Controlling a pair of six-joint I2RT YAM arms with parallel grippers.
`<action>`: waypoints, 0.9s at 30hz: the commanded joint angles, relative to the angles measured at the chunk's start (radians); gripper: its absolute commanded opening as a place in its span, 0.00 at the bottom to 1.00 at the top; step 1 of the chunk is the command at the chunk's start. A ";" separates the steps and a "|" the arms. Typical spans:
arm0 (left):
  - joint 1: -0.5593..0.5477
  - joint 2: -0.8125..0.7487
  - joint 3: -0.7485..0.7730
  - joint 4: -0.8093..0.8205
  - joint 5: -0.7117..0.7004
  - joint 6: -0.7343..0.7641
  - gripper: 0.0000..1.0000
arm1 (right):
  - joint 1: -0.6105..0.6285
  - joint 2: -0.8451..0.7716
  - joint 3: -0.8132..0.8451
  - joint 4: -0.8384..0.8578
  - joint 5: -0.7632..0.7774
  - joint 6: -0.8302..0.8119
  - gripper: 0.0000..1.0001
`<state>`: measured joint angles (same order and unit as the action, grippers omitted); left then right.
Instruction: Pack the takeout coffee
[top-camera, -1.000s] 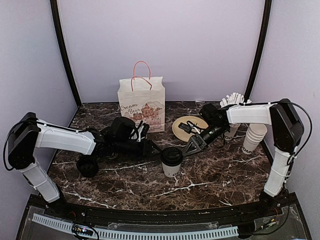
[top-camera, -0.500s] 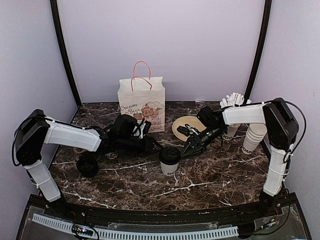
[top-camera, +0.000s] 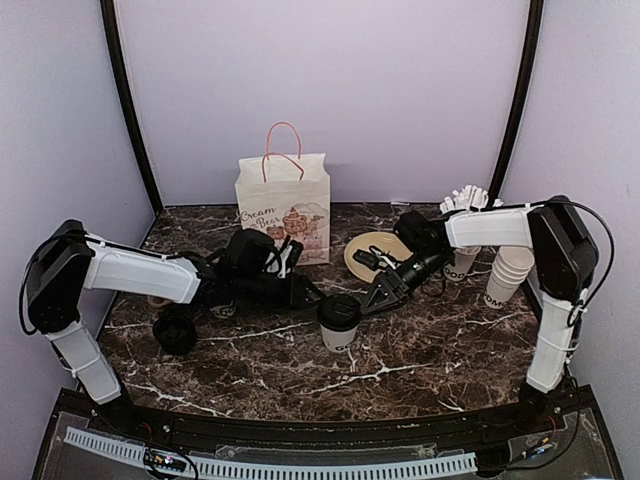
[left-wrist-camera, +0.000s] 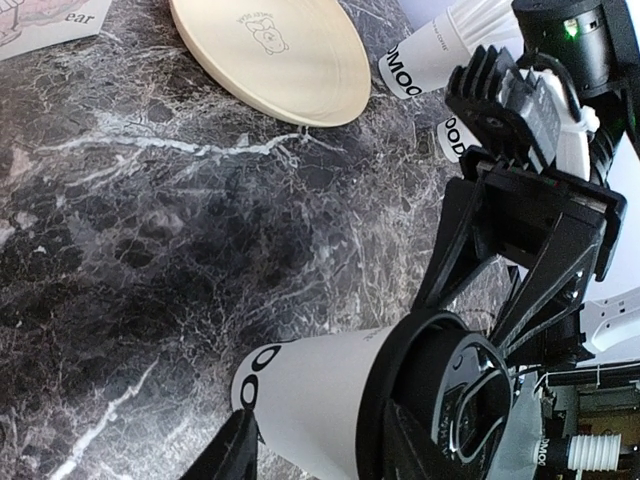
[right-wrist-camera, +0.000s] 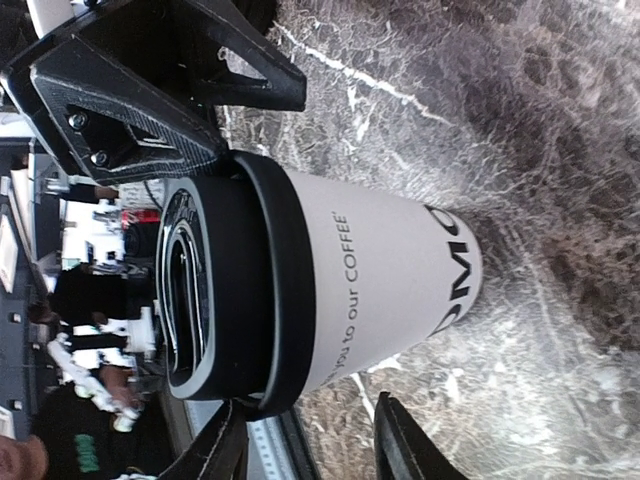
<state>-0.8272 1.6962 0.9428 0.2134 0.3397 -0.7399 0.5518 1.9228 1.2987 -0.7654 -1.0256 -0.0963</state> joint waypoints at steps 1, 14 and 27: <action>-0.036 -0.050 0.012 -0.113 0.012 0.066 0.46 | 0.002 -0.067 0.010 -0.006 0.088 -0.057 0.46; -0.036 -0.143 0.066 -0.186 -0.080 0.131 0.57 | 0.000 -0.114 -0.010 -0.013 0.137 -0.091 0.64; -0.036 -0.286 -0.074 -0.235 0.040 -0.127 0.57 | -0.001 -0.026 0.060 -0.047 0.088 -0.117 0.52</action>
<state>-0.8619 1.4532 0.9207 -0.0502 0.2939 -0.7387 0.5518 1.8526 1.3148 -0.7937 -0.9016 -0.1909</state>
